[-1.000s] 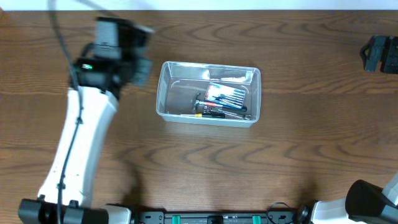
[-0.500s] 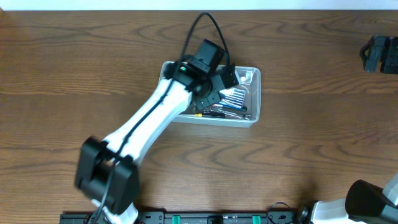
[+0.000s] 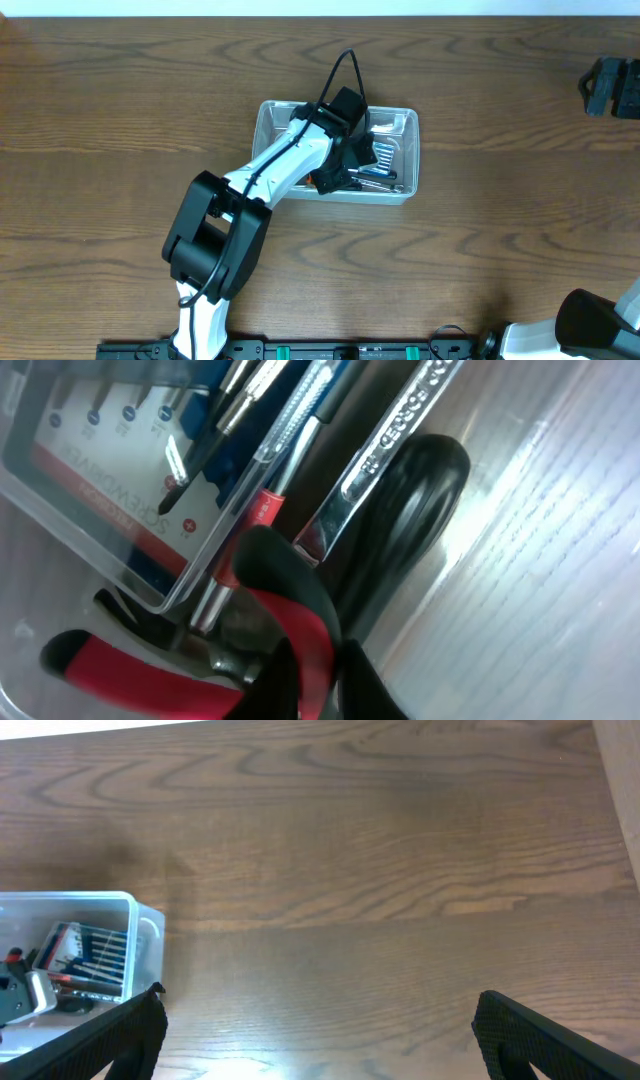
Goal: Pack container
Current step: 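Lift the pliers with left gripper and carry them into the container, then open left gripper to release the pliers inside the container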
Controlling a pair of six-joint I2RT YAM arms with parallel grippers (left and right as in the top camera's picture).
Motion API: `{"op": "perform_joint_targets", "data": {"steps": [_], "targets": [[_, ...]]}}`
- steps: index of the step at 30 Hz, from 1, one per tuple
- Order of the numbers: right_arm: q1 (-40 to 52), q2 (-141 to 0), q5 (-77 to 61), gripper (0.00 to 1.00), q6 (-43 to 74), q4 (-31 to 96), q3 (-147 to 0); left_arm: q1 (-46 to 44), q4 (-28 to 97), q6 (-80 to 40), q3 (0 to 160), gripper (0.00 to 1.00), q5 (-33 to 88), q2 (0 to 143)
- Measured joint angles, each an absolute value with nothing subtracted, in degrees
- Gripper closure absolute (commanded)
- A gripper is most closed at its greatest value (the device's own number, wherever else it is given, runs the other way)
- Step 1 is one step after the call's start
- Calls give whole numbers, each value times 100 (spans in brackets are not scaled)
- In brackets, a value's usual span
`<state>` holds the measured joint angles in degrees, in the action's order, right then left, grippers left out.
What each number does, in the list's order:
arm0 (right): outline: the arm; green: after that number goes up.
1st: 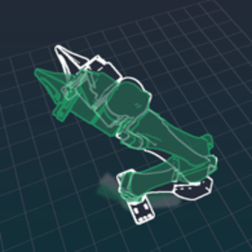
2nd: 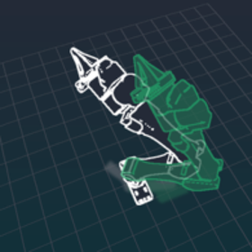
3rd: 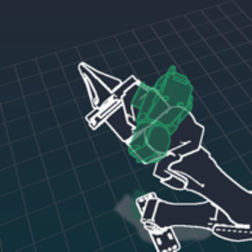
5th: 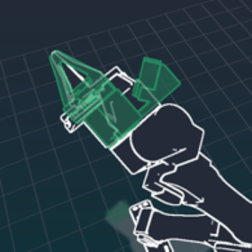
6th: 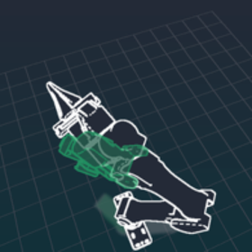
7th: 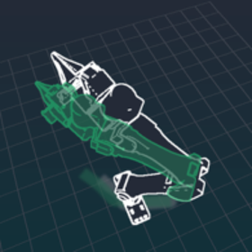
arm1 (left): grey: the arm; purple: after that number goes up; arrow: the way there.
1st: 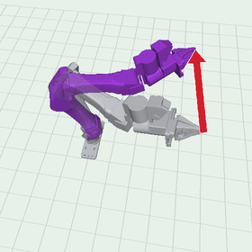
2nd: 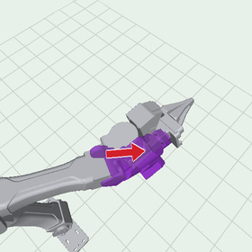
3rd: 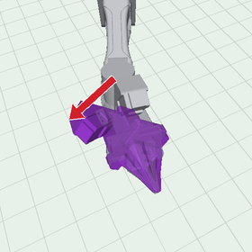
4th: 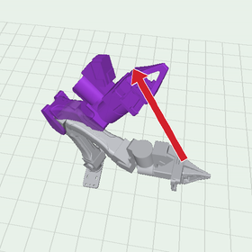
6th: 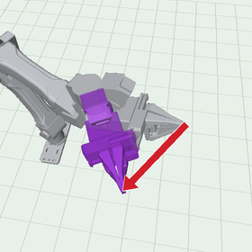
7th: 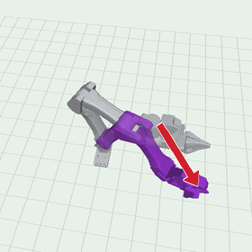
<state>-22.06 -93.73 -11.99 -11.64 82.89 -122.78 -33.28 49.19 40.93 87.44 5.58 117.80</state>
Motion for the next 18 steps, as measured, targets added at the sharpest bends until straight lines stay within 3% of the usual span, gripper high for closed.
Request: {"op": "perform_joint_targets", "data": {"steps": [2,5,8,18], "targets": [[-2206,-9373,-1199,1,-1164,8289,-12278,-3323,4906,4053,8744,43,550,11778],[-2206,-9373,-1199,1,-1164,8289,-12278,-3321,4982,4064,8744,18,550,11778],[-2206,-9373,-1199,1,-1164,8289,-12278,-3321,5015,4021,8744,3,495,11756],[-2206,-9373,-1199,1,-1164,8291,-12278,-3111,4978,3732,9105,2,-257,10412]]}}
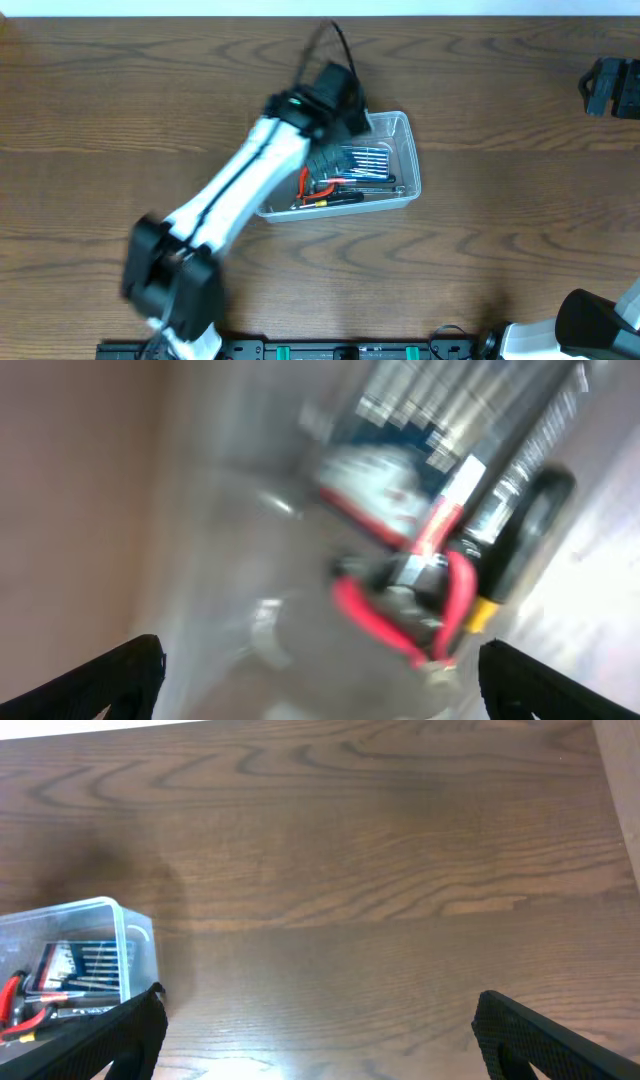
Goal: Pack container
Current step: 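Open left gripper to release the pliers inside the container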
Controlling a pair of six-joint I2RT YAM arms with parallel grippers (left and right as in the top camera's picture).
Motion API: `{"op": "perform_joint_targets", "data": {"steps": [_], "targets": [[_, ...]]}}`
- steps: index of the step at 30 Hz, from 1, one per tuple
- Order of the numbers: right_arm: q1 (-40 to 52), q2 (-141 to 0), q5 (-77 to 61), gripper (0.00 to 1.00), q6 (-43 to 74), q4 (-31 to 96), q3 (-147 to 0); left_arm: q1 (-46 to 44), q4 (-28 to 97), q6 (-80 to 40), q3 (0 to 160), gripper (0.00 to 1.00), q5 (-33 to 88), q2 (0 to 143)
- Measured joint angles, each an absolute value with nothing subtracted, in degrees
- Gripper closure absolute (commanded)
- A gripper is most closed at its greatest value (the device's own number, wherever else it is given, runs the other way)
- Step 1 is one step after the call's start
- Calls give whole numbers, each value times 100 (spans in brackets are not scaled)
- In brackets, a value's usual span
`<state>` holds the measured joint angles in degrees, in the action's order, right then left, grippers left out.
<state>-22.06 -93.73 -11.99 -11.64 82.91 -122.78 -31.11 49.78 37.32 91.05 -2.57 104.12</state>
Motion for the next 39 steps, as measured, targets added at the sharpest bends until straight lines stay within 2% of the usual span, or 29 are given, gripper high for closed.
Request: {"op": "perform_joint_targets", "data": {"steps": [5,9,10,13,19,22,26,39], "targets": [[-2206,-9373,-1199,1,-1164,8291,-12278,-2405,5127,2770,9362,1,-344,9522],[-2206,-9373,-1199,1,-1164,8291,-12278,-1911,5634,1962,9371,0,-137,9419],[-2206,-9373,-1199,1,-1164,8291,-12278,-1822,5747,1739,9360,3,-32,9470],[-2206,-9373,-1199,1,-1164,8291,-12278,-1680,5951,1179,9323,23,261,9660],[-2206,-9373,-1199,1,-1164,8291,-12278,-1673,6049,298,9260,73,829,10169],[-2206,-9373,-1199,1,-1164,8291,-12278,-1691,6073,-51,9236,85,937,10348],[-2206,-9373,-1199,1,-1164,8294,-12278,-1693,6069,-340,9236,90,1028,10556],[-2206,-9373,-1199,1,-1164,8296,-12278,-1693,5680,-491,9233,91,1057,11732]]}}
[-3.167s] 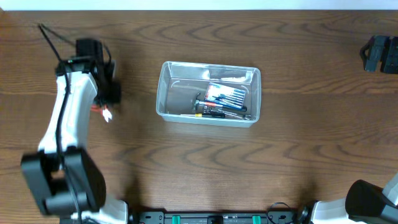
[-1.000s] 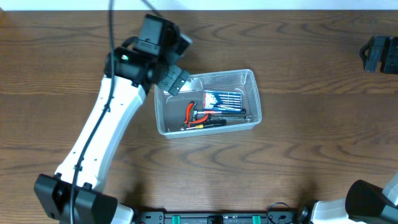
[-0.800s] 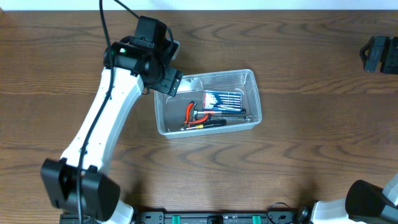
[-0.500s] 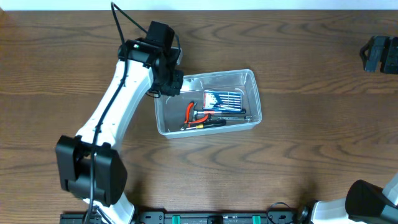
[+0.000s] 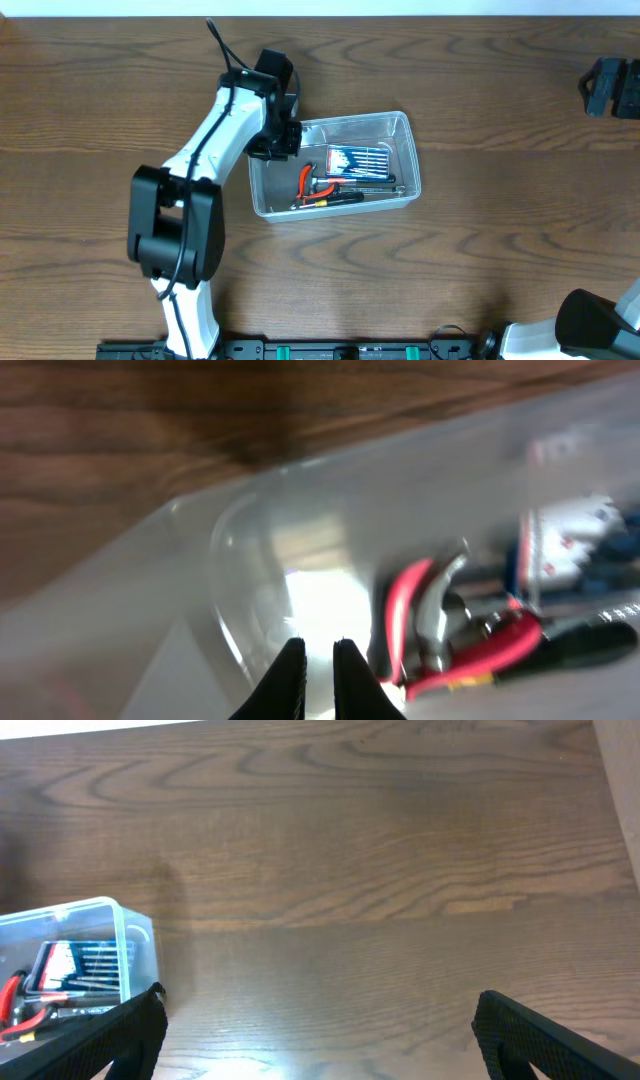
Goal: Pack container
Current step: 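Open left gripper to release the pliers inside the container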
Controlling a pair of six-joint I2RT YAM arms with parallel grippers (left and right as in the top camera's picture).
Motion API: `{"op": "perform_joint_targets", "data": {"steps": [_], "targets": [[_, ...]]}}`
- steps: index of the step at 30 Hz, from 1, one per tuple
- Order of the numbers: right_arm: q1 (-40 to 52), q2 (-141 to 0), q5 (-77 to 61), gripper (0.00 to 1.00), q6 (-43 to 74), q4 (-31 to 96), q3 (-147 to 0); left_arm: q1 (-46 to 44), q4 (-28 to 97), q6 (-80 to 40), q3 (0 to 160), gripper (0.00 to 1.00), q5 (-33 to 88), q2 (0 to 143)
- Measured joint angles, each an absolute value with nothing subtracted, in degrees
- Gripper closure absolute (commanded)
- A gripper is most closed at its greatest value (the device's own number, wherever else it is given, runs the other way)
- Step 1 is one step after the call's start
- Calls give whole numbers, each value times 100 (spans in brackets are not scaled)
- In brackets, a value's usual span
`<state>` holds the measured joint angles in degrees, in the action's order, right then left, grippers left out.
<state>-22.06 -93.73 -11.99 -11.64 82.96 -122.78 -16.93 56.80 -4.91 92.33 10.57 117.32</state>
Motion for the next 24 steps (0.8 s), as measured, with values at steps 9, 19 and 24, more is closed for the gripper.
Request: {"op": "perform_joint_targets", "data": {"steps": [9,19,24], "targets": [[-2206,-9373,-1199,1,-1164,8296,-12278,-1693,5323,-467,9227,91,891,11845],[-2206,-9371,-1199,1,-1164,8298,-12278,-1693,5081,-270,9227,91,742,11845],[-2206,-9371,-1199,1,-1164,8298,-12278,-1693,4941,-134,9227,91,600,11845]]}}
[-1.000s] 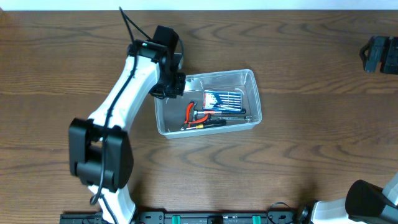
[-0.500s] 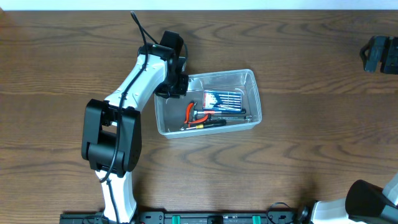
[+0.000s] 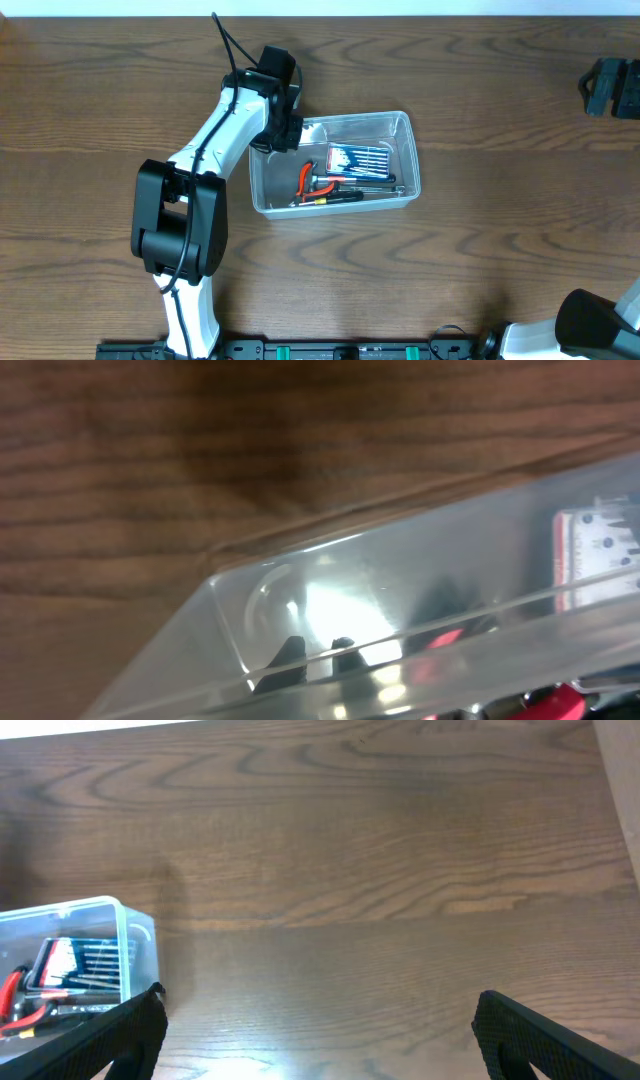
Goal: Pack container
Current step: 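Open left gripper to release the pliers inside the container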
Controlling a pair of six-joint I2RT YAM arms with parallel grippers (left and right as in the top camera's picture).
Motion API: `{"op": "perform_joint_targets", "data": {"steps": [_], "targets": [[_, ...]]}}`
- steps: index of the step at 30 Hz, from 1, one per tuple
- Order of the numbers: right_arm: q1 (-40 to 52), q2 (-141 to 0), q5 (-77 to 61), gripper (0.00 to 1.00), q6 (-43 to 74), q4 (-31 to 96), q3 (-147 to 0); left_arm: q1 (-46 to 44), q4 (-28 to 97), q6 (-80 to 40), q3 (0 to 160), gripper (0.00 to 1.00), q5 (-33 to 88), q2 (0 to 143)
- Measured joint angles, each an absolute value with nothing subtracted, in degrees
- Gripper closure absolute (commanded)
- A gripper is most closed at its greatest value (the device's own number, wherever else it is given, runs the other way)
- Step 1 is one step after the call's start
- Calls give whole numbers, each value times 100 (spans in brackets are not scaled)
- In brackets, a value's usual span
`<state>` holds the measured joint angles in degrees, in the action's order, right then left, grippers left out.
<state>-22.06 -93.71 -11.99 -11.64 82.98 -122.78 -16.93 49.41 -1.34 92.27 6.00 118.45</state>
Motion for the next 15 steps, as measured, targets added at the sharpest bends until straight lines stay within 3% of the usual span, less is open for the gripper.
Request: {"op": "perform_joint_targets", "data": {"steps": [15], "targets": [[-2206,-9371,-1199,1,-1164,8298,-12278,-1693,4563,132,9227,90,381,11845]]}}
